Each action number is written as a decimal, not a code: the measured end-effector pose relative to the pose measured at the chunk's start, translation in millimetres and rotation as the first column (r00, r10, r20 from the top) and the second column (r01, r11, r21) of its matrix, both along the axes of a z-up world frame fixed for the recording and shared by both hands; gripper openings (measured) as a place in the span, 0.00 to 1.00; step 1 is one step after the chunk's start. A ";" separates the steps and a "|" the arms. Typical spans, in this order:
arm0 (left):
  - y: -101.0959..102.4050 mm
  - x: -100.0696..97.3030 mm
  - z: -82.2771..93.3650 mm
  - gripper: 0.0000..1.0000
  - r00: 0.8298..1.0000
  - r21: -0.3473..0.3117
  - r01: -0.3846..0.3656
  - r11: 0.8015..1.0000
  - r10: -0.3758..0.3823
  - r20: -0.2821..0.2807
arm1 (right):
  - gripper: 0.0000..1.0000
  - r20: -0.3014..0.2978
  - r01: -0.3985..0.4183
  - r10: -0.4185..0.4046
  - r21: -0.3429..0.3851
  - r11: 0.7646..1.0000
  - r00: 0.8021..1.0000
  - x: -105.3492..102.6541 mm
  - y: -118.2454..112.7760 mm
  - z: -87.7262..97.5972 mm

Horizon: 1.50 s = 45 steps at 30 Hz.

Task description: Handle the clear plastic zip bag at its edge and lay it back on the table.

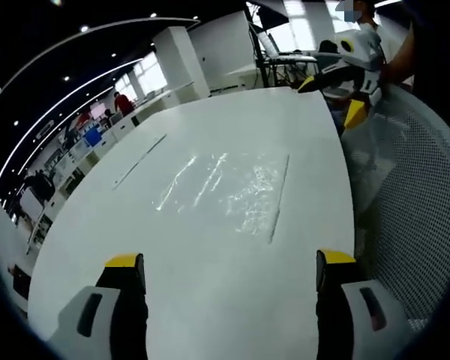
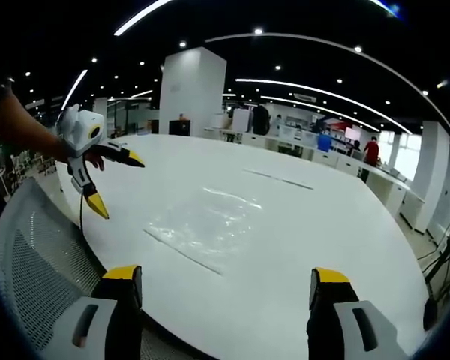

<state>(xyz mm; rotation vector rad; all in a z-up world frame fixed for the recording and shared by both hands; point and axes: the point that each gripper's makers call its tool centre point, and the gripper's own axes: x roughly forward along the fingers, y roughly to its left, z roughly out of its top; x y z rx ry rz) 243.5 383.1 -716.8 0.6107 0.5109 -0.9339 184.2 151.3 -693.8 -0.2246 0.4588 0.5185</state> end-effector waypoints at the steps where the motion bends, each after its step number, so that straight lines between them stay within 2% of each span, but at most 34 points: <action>1: -0.2 0.8 -0.6 0.94 1.000 0.003 0.003 1.000 -0.003 0.001 | 0.93 -0.001 0.000 0.000 0.000 1.000 1.000 -0.1 0.1 -0.1; 9: -3.9 3.2 -1.5 0.93 1.000 0.017 0.016 1.000 -0.016 0.012 | 0.92 -0.008 -0.006 0.006 -0.001 1.000 1.000 -0.5 1.0 -1.2; 21: -18.4 6.7 -5.2 0.86 0.997 0.041 0.072 0.997 -0.072 -0.003 | 0.89 -0.016 -0.010 0.010 0.000 1.000 1.000 -1.0 1.1 -2.8; 31: -36.4 5.8 -10.6 0.75 0.988 0.064 0.157 0.986 -0.156 -0.015 | 0.86 -0.029 -0.008 0.009 0.004 1.000 1.000 -1.6 -0.1 -5.6; 45: -48.1 -2.3 -26.4 0.61 0.977 0.103 0.210 0.972 -0.205 -0.059 | 0.86 -0.033 -0.007 0.007 -0.002 1.000 0.999 -1.6 -1.7 -7.5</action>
